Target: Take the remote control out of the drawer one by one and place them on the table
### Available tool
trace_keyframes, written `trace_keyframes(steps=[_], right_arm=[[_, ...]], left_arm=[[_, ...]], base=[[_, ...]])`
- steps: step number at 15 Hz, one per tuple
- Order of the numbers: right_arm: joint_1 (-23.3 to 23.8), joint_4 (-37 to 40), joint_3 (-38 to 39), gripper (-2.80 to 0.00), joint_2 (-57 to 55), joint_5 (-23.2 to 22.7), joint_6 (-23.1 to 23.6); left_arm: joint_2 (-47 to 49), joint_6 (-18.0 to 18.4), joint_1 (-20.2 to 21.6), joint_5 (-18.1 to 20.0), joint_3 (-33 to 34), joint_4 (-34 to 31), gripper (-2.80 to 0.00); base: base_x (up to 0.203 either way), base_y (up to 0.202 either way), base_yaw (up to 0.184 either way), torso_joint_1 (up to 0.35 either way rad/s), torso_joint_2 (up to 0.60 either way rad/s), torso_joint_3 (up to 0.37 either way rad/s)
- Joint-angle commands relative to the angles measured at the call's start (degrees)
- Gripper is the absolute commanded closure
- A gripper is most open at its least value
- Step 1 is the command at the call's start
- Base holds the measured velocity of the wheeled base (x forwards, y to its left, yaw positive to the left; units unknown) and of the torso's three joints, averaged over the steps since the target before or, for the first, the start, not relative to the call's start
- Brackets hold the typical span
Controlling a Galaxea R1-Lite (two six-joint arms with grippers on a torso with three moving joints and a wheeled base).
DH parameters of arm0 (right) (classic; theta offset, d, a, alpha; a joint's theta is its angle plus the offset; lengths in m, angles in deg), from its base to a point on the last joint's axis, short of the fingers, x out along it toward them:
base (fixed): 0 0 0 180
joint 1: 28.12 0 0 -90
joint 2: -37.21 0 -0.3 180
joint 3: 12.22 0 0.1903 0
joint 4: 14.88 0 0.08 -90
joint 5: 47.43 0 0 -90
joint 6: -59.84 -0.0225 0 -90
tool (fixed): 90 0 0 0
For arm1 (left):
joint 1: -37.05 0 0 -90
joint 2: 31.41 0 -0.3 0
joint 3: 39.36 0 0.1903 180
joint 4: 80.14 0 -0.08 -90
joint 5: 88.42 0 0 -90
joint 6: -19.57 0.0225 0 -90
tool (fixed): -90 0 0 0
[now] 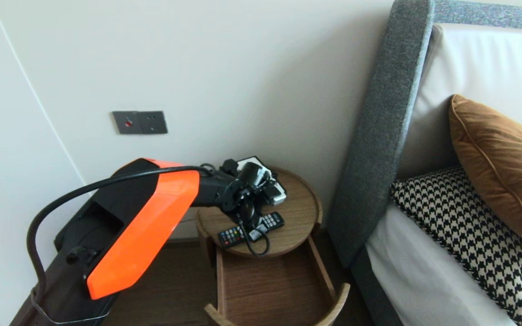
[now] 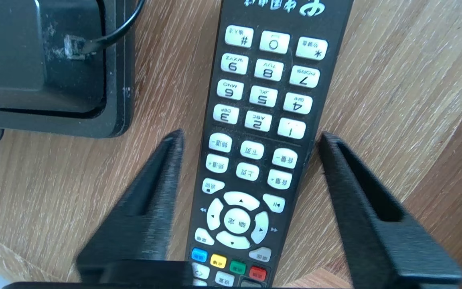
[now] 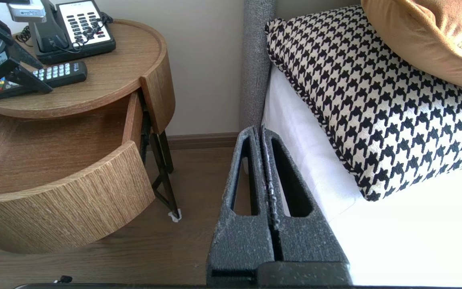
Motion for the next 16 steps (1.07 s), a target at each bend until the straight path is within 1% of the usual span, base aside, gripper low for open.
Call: trace_keyframes(steps=[1,4,7,9,10,11,12,13,15,16], right_arm=[[0.0,0.0,0.0,0.00,0.3,0.0,0.0],[0.0,0.0,0.0,0.00,0.3,0.0,0.0],[-0.1,0.0,0.0,0.00,0.3,0.0,0.0],[-0.1,0.0,0.0,0.00,0.3,0.0,0.0],[-0.1,0.0,0.0,0.00,0.3,0.0,0.0],[-0.1,0.0,0.0,0.00,0.3,0.0,0.0],[-0.1,0.0,0.0,0.00,0.3,0.0,0.0],[-0.1,0.0,0.0,0.00,0.3,0.0,0.0],[-0.1,0.0,0.0,0.00,0.3,0.0,0.0],[-0.1,0.0,0.0,0.00,0.3,0.0,0.0]], left_arm=[[0.3,0.0,0.0,0.0,0.0,-0.2,-2.80],[-1.2,-0.4,-0.3,0.1,-0.1,0.1,-2.80],[-5.4,-1.6,-0.9,0.3,-0.1,-0.1,-2.80],[-10.5,-3.1,-0.9,0.6,-0.1,-0.2,-2.80],[-12.7,-4.5,-1.0,0.7,0.0,-0.7,-2.80],[-15.0,-6.9,-1.0,0.6,0.0,-1.8,-2.74],[-17.7,-9.2,-1.2,0.6,0.0,-3.7,0.00],[-20.7,-11.5,-1.3,0.6,0.2,-6.3,0.00],[-27.7,-17.6,-1.6,0.5,1.3,-13.8,0.00],[-31.3,-19.7,-1.9,0.5,2.7,-16.7,0.00]], base=[[0.000,0.000,0.000,0.000,0.00,0.000],[0.000,0.000,0.000,0.000,0.00,0.000],[0.000,0.000,0.000,0.000,0.00,0.000],[0.000,0.000,0.000,0.000,0.00,0.000],[0.000,0.000,0.000,0.000,0.00,0.000],[0.000,0.000,0.000,0.000,0.00,0.000],[0.000,0.000,0.000,0.000,0.00,0.000],[0.000,0.000,0.000,0.000,0.00,0.000],[0.000,0.000,0.000,0.000,0.00,0.000],[0.000,0.000,0.000,0.000,0.00,0.000]])
